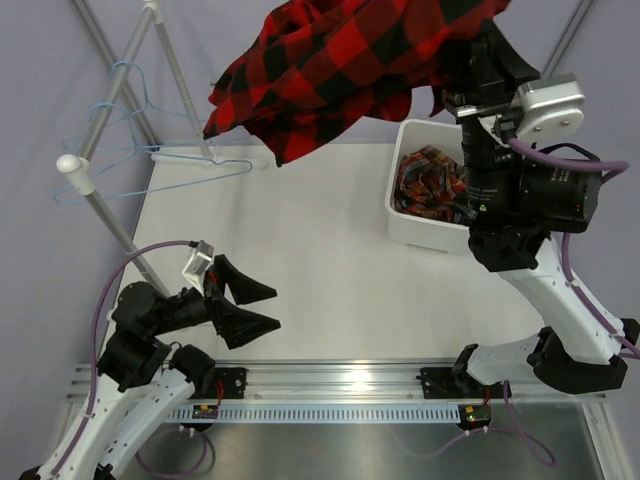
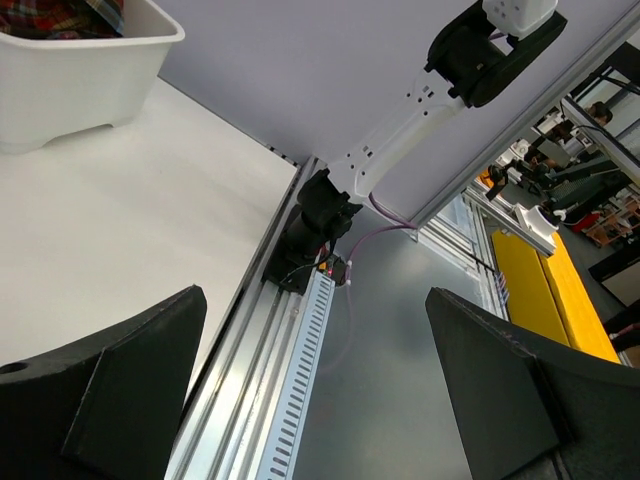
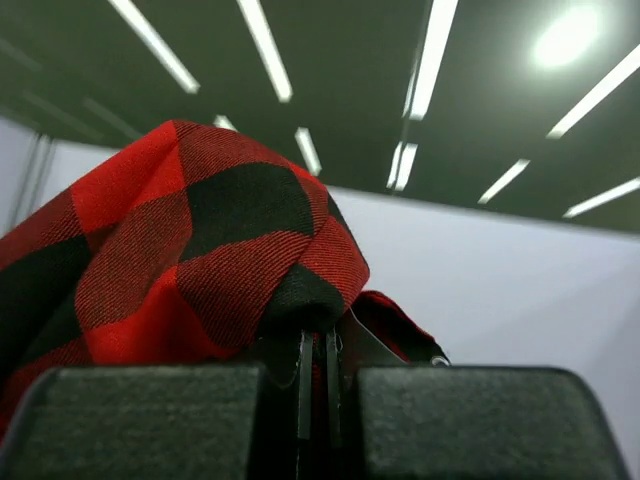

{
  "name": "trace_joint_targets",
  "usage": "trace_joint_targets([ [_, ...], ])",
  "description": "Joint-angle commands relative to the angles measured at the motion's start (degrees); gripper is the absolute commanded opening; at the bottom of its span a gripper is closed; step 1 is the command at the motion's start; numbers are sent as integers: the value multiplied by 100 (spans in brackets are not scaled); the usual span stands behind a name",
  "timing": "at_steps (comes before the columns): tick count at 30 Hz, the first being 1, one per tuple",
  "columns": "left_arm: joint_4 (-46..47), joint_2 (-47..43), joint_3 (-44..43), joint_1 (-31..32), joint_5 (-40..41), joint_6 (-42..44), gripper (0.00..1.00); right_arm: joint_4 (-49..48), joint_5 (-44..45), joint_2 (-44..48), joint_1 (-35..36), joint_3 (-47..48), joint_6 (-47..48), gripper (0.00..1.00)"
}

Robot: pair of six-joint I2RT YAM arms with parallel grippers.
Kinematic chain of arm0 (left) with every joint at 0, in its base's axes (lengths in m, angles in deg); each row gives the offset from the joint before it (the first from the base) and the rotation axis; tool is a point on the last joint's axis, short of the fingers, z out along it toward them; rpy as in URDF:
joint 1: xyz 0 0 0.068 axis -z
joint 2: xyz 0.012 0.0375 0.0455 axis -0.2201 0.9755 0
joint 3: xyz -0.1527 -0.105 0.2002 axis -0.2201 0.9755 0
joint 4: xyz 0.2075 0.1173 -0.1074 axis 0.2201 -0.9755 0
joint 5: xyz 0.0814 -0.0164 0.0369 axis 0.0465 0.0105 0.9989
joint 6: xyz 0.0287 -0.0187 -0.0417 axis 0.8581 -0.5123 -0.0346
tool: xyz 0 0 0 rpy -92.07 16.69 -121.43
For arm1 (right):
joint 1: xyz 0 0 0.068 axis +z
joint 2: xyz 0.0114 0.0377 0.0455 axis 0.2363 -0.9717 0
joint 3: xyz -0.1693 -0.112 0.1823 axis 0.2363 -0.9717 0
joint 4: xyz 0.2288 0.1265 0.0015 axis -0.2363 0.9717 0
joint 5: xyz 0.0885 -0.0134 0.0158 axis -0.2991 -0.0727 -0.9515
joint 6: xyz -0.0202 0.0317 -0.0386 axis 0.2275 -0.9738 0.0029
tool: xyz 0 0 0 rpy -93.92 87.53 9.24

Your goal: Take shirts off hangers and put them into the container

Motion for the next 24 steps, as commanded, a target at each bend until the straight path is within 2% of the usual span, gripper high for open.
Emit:
trace_joint_targets([
  [1, 249, -93, 97, 6, -286, -118, 99, -1073, -764, -395, -80, 29, 1485, 0],
  [6, 187, -181, 255, 6, -330, -82, 99, -1137, -1204, -754, -764, 538, 1540, 0],
  [10, 108, -268, 431, -2, -366, 5, 98, -996, -1520, -1133, -1599, 1293, 1408, 0],
  [14, -112, -181, 475, -2, -295, 286, 99, -645, -1661, -1608, -1750, 2296, 1671, 0],
  [18, 90, -49, 572, 6, -366, 252, 98, -364, -2004, -1547, -1750, 3007, 1734, 0],
  [24, 117, -93, 598, -2, -489, 234, 98, 31, -2267, -1073, -1733, 3246, 1558, 0],
])
